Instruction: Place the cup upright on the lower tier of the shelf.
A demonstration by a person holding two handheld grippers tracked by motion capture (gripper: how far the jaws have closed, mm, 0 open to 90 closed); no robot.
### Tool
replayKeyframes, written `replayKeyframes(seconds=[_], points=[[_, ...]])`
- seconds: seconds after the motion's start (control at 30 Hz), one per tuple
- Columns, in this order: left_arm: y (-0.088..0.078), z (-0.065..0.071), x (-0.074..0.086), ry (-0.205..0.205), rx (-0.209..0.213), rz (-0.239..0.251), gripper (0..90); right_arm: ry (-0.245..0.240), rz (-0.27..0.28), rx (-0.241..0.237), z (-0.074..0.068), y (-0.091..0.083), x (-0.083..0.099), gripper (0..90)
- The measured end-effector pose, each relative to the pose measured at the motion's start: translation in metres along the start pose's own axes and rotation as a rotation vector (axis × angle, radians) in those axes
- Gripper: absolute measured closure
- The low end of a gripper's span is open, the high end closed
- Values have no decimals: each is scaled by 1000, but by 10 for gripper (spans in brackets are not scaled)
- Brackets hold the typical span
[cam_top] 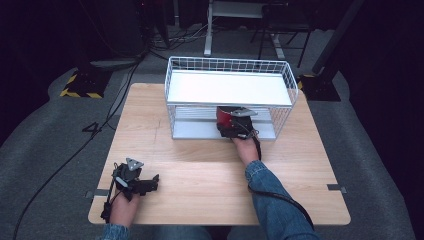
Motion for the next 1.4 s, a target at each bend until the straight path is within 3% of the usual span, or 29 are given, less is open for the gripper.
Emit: replayKeyframes(seconds=[0.2, 0.4, 0.63, 1.4], points=[[0, 0, 0, -1, 0, 0, 3, 20, 15, -3, 3, -2, 2, 150], [0, 0, 0, 0, -1, 1, 2, -1, -29, -5, 5, -7, 6, 64], [0, 0, 0, 0, -1, 2, 2, 29, -51, -18, 11, -22, 5, 45], [-1, 1, 1, 0, -7, 1, 2, 46, 24, -141, 1, -119, -11, 5]])
Point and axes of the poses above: each handheld gripper's, and its own axes: y roughly forward along the jaws, x roughly out of its underside, z roughly to its right, the point moved 1 cm from there along y, roughly forward along the jaws, and after that the axes turned 15 degrees about z, right-handed, at the moved point
